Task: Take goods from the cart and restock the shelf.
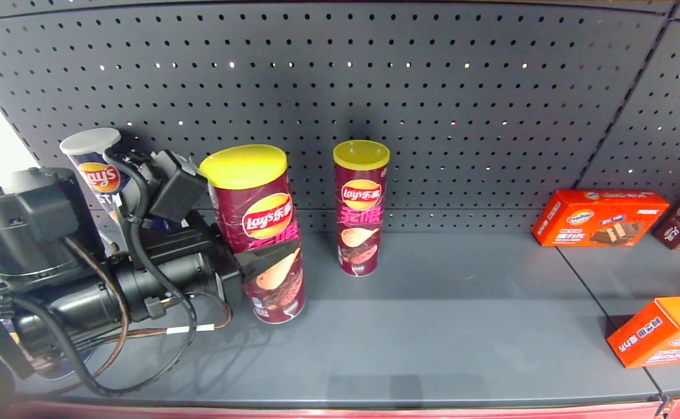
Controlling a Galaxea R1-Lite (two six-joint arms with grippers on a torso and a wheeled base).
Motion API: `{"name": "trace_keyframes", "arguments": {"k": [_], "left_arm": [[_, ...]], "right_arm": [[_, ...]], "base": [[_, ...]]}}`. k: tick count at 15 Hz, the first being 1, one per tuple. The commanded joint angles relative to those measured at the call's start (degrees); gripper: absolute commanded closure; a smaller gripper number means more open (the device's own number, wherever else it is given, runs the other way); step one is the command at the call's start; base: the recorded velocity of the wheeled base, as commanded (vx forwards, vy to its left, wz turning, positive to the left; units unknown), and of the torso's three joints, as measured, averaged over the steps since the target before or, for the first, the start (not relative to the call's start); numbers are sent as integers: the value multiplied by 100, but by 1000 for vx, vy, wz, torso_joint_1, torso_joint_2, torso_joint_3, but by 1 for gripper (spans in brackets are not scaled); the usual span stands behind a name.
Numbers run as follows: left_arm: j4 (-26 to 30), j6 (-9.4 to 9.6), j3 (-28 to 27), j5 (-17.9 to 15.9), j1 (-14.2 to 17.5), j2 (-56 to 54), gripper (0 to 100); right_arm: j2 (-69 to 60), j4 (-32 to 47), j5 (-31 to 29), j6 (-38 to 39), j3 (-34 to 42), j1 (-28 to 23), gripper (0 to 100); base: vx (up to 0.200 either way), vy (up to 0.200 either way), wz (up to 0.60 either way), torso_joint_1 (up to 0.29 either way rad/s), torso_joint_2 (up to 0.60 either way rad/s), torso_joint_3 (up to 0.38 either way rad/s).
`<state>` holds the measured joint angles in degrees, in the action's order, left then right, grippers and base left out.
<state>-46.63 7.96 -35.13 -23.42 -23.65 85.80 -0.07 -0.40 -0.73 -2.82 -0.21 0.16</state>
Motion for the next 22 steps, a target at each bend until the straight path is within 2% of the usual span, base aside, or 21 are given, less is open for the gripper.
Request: {"name": "trace_keyframes", "arguments": {"k": [1,2,3,4,6,11,14,17,19,22], "left_arm": [[13,-49,191,-5,203,-256,100],[5,-102,173,-14,212,-274,100],[-22,-128,200,-14,220,-204,100],[-22,-137,200,-14,220,-204,100],[-22,-137,-11,-22,229,-72,100],[-215,-146,-2,-22,229,7,100],[-215,-146,24,-22,229,7,100],[-215,-146,59,-14,229,-2,100],[-215,-154,59,-14,238,7,100],[-206,-154,103,4,247,-10,100]], "right_arm": [[1044,-390,-270,0,-1517,-227,0],[2205,-1138,-103,27,-1157,-156,0],[2169,-1480,170,176,-1043,2,0],[2205,-1375,231,159,-1078,46,0],[2776,-1085,776,-26,-1640,424,0],[4077,-1076,829,-325,-2440,925,0],[4912,-1120,829,-219,-2862,1601,0],[5492,-1129,873,-211,-3249,1909,0],[6186,-1876,1532,-255,-3310,1927,0],[7083,-2649,1769,-255,-3574,1935,0]], "base": [[0,0,0,0,0,0],[0,0,0,0,0,0],[0,0,0,0,0,0],[0,0,0,0,0,0],[0,0,0,0,0,0],[0,0,0,0,0,0],[0,0,0,0,0,0],[0,0,0,0,0,0],[0,0,0,0,0,0],[0,0,0,0,0,0]]}}
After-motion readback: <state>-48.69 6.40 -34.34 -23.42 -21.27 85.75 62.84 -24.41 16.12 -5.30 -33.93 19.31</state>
